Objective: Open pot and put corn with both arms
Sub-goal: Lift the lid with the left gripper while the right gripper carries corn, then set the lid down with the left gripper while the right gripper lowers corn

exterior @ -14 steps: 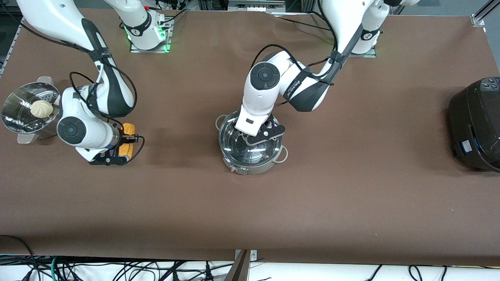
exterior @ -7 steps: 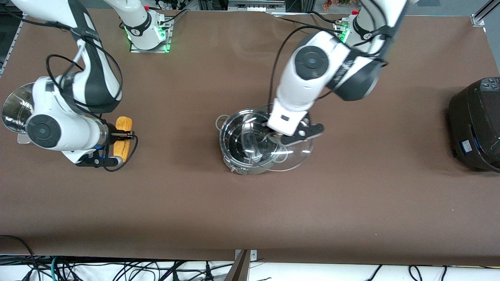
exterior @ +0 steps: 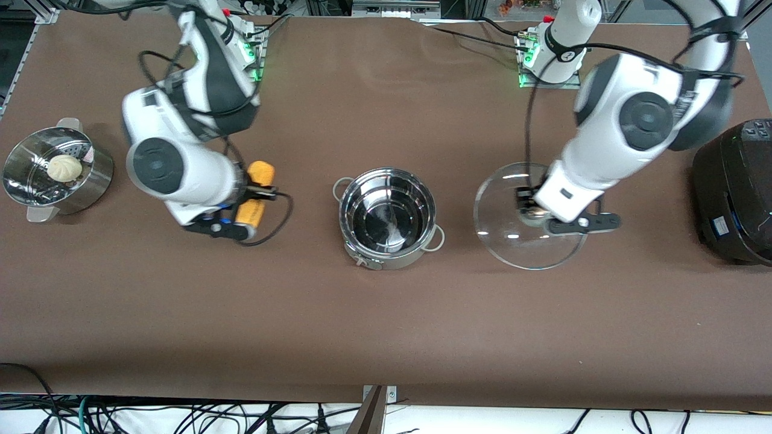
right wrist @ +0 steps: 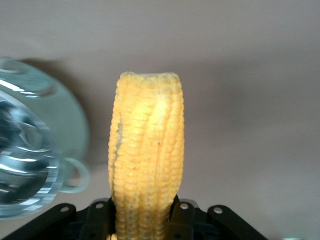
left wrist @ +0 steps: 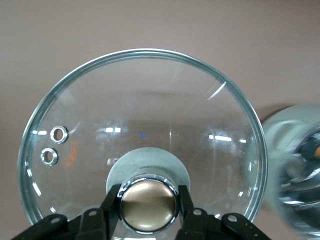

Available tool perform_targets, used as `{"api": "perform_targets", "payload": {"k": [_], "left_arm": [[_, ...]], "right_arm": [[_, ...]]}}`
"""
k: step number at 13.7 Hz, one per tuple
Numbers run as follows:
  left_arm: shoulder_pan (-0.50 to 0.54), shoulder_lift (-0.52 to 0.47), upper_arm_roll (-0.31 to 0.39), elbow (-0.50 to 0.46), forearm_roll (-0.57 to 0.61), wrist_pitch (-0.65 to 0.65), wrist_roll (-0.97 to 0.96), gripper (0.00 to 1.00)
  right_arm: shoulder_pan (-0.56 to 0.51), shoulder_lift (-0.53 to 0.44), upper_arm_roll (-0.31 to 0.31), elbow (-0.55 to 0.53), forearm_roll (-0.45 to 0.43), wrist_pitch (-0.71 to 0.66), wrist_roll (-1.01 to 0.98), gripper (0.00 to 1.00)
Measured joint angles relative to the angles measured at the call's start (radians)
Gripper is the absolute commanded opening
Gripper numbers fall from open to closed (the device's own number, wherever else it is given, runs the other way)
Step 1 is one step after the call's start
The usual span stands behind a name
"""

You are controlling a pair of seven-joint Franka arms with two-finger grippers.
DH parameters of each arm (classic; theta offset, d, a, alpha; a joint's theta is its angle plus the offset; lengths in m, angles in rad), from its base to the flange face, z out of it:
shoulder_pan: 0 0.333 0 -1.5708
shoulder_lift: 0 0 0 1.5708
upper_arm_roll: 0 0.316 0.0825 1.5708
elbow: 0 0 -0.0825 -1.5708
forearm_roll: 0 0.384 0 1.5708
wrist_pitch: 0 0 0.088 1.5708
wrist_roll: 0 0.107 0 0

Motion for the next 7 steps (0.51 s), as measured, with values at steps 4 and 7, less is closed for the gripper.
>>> {"api": "perform_targets", "payload": {"k": [4, 7], "left_arm": [[0.034, -0.018, 0.129, -0.24, -0.001, 0.242, 0.225, 0.0], [0.041, -0.001, 0.137, -0.455, -0.001, 0.538, 0.258, 0.0]], "right_arm": [[0.134, 0.073, 0.001, 0.027, 0.048, 0.207, 0.239, 0.0], [0.204, 0.127, 0.0, 0.033, 0.048, 0.336, 0.366, 0.0]]}}
